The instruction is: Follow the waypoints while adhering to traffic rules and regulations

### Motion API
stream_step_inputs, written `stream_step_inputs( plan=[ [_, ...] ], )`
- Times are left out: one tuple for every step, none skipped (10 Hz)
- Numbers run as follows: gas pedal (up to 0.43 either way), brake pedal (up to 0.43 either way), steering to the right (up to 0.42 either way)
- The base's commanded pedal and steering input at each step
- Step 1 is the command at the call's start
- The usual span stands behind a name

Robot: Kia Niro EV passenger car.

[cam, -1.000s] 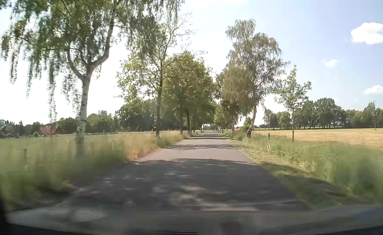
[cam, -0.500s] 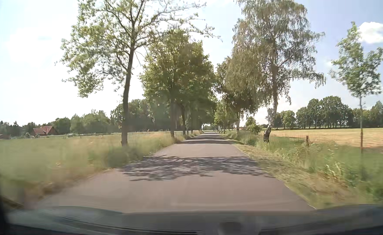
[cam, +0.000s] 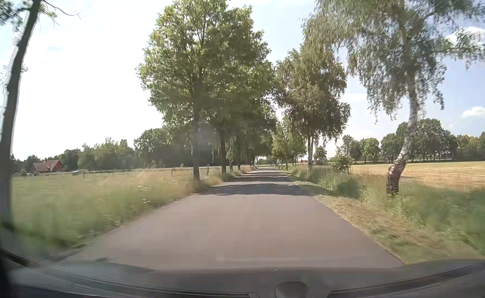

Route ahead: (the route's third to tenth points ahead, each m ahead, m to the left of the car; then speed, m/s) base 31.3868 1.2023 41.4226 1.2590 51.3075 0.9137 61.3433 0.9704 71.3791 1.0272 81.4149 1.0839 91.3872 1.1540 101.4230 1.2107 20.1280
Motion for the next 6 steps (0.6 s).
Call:
stream_step_inputs(
  plan=[
    [0.220, 0.006, 0.003],
    [0.220, 0.006, 0.003],
    [0.220, 0.006, 0.004],
    [0.220, 0.006, 0.004],
    [0.220, 0.006, 0.004],
    [0.220, 0.006, 0.004]
  ],
)
